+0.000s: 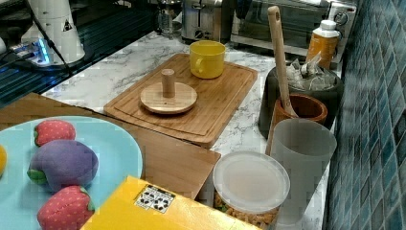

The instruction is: Get a tea bag.

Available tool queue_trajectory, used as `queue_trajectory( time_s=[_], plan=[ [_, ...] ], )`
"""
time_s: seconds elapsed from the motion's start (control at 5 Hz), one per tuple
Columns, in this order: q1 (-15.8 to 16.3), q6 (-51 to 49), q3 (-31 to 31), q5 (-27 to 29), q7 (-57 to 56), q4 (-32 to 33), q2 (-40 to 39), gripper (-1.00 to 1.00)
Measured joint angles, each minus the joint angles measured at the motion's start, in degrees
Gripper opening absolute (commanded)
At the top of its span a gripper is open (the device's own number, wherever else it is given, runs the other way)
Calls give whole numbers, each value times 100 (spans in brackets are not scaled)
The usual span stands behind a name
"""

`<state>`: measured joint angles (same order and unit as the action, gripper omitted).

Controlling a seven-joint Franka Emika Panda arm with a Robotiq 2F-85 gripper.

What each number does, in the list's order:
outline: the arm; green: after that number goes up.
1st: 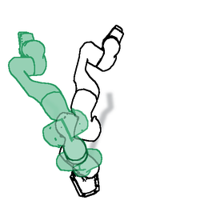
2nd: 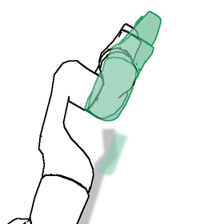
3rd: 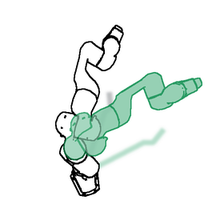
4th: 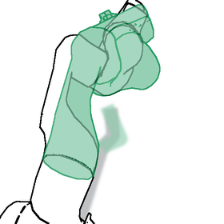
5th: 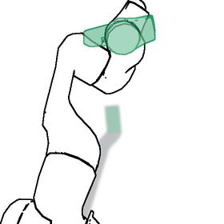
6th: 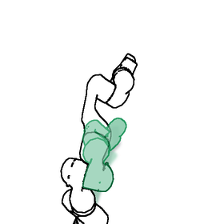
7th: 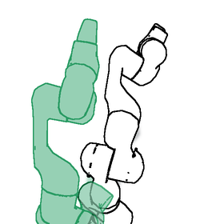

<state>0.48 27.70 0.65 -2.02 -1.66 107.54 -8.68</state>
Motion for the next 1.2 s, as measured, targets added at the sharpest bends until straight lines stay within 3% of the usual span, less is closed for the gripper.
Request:
queue_trajectory(
  time_s=[0.2,0.4,0.8,1.0,1.2],
  plan=[
    [-16,344,48,0,-2,-17,-136,100],
    [-30,909,61,-118,-2,-50,-257,100],
    [-39,1080,45,-444,6,-162,-334,100],
    [-216,1074,-193,-1018,365,-369,-448,100],
    [-231,1074,-298,-1069,513,-890,-785,100]
  ],
)
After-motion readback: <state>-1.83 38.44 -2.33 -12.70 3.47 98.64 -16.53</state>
